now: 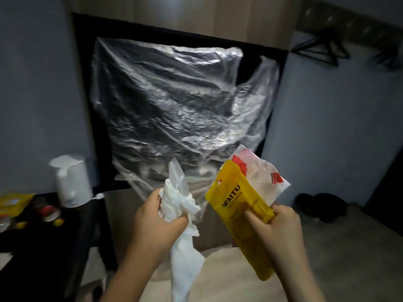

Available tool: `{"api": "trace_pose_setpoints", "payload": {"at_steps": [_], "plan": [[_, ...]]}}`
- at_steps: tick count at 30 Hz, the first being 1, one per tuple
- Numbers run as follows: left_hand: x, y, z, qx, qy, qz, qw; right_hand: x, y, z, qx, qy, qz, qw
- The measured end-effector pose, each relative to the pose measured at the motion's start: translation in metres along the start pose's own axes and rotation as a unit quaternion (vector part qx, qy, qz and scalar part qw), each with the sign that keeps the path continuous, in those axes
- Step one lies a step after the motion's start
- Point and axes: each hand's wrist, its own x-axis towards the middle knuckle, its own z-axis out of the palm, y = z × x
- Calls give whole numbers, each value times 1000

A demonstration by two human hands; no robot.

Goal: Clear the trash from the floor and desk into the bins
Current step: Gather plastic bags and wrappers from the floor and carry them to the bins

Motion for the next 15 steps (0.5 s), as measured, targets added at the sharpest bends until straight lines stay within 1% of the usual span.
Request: {"api": "trace_pose_setpoints", "payload": {"at_steps": [3,5,7,11,15], "plan": [[15,14,86,-5,-69,20,997,25,54,-56,-23,54,40,997],[20,20,122,-2,-94,33,995,33,75,-79,-23,81,60,995],[29,24,167,2,-130,39,991,42,106,-104,-33,128,88,987],[55,25,240,-3,-193,37,980,66,153,-128,-65,183,142,971],[97,16,300,-9,-251,51,966,102,188,-133,-90,222,181,954]]}}
